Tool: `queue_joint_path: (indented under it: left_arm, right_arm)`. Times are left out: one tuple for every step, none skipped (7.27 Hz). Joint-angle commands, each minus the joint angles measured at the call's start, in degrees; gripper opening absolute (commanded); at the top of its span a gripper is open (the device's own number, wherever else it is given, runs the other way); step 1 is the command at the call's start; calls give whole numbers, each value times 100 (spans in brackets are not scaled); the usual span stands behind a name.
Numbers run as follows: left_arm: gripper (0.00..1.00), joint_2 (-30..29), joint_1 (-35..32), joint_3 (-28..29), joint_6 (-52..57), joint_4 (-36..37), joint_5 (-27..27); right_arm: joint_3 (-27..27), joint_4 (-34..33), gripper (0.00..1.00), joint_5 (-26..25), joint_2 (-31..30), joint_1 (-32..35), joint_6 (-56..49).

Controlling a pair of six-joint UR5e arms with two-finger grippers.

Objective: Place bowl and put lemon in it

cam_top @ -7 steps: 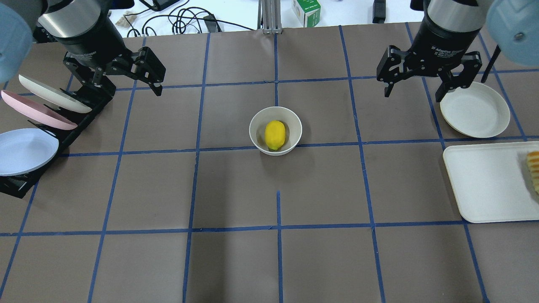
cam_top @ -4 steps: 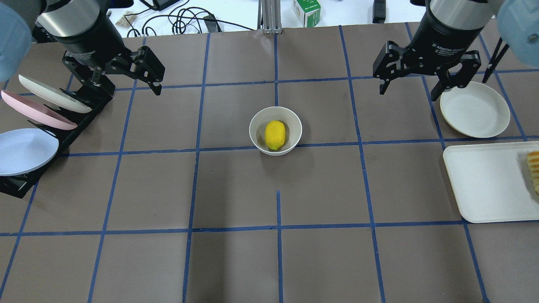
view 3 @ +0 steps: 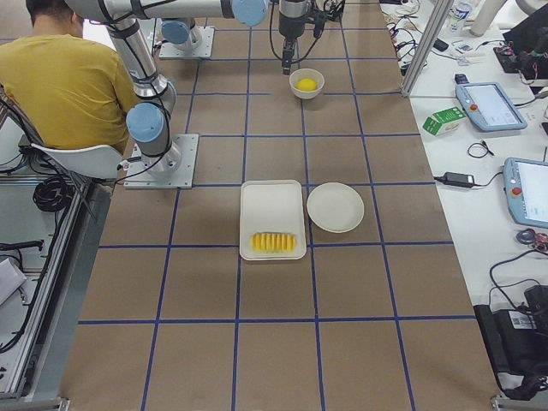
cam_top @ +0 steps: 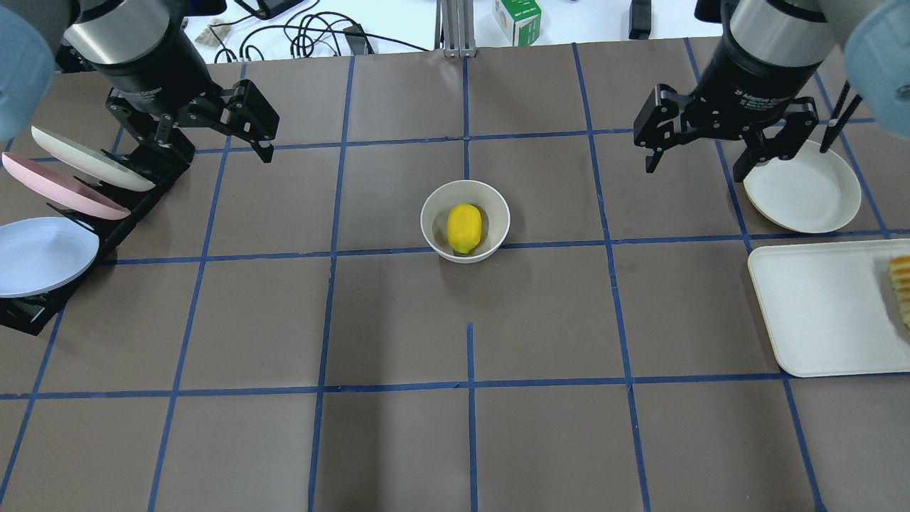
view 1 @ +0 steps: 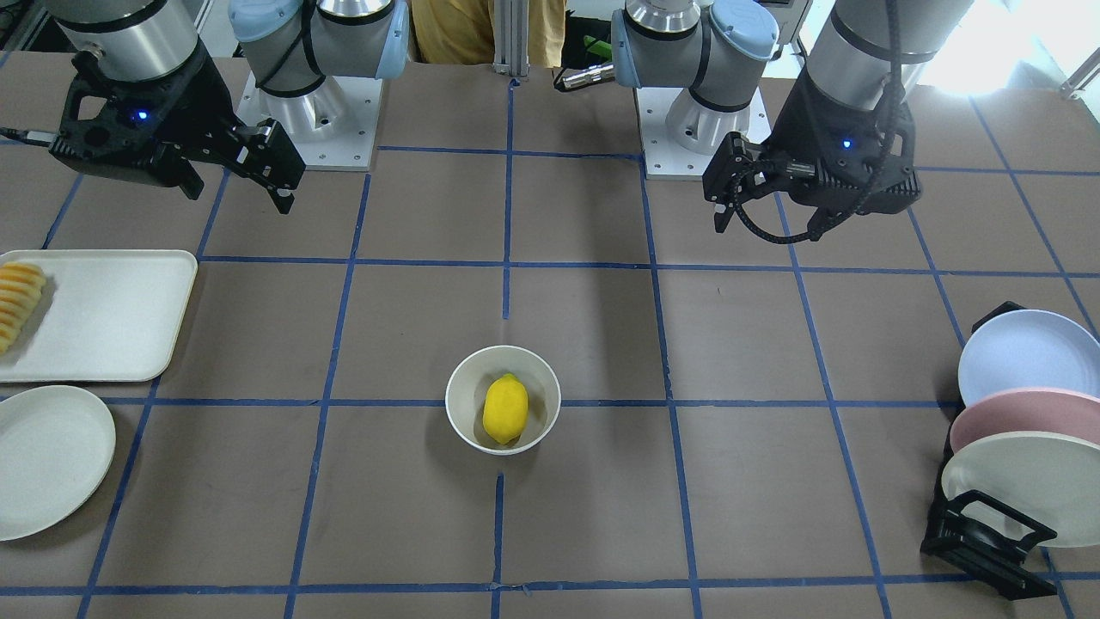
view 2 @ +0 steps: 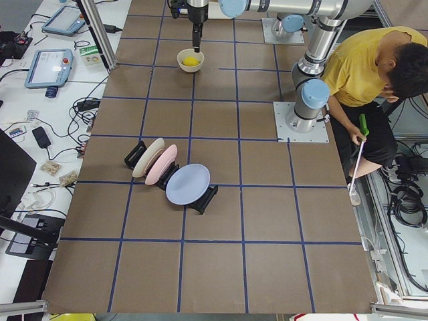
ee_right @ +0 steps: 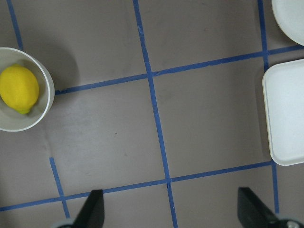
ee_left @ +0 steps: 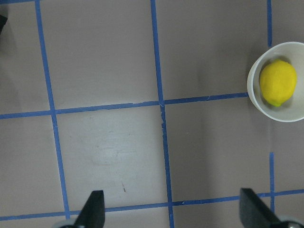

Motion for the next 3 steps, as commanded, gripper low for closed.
queue_joint_path:
  left_arm:
    - [100,18,7,-2,0,2,0]
    - [100,18,7,-2,0,2,0]
    - [100,18,-1,-2,0,2,0]
  right_arm:
    - [66,73,100,-7,35,5,28]
    - [145,64,100,2,192,5,19]
    - [146,-119,100,37,228,13,-16]
